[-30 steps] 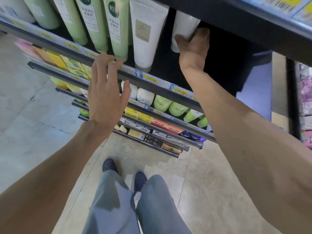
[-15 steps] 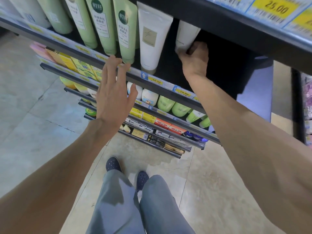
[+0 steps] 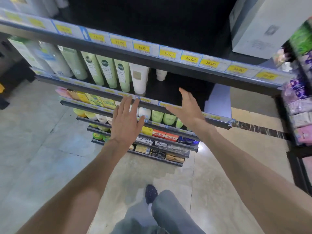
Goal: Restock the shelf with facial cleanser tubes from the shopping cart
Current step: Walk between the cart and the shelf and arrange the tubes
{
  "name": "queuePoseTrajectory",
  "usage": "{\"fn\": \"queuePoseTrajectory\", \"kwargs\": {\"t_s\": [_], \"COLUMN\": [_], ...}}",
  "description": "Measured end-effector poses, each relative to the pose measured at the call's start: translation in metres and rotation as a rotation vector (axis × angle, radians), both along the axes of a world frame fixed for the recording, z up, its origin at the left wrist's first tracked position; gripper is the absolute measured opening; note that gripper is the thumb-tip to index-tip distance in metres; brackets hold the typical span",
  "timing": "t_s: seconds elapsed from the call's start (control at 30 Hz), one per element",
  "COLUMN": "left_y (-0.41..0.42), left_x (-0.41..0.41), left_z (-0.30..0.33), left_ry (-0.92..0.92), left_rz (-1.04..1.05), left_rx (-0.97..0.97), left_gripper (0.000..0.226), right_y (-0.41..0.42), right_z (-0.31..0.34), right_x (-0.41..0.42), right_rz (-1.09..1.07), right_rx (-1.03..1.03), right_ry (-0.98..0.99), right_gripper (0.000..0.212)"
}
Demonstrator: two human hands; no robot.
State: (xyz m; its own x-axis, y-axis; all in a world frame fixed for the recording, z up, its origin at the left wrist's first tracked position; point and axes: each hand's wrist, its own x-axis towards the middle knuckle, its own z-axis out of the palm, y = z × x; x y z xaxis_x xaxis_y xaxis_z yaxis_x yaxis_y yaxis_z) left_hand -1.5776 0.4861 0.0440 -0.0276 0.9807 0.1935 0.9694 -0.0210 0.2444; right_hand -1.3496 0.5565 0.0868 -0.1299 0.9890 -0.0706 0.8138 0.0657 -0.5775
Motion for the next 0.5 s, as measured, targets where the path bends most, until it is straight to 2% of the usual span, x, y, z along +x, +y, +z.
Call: {"fn": "queuePoseTrajectory", "kwargs": {"t_s": [0.2, 0.5], "left_y": [-0.055, -0.149], "left_x": [0.028, 0.117], "left_z": [0.023, 0.034], "left_ry": [0.025, 0.018], "left_rz": [-0.122, -0.376], "left_rx": [-0.034, -0.080], "left_gripper": [0.063, 0.066], "right_y": [-0.096, -0.245], "right_z": [0.016, 0.023], "right_x": [0.033, 0.102], "right_rz": [0.009, -0.106], "right_rx": [0.110, 0.079], "right_ry": [-0.286, -0.437], "right_gripper": [0.092, 0.095]}}
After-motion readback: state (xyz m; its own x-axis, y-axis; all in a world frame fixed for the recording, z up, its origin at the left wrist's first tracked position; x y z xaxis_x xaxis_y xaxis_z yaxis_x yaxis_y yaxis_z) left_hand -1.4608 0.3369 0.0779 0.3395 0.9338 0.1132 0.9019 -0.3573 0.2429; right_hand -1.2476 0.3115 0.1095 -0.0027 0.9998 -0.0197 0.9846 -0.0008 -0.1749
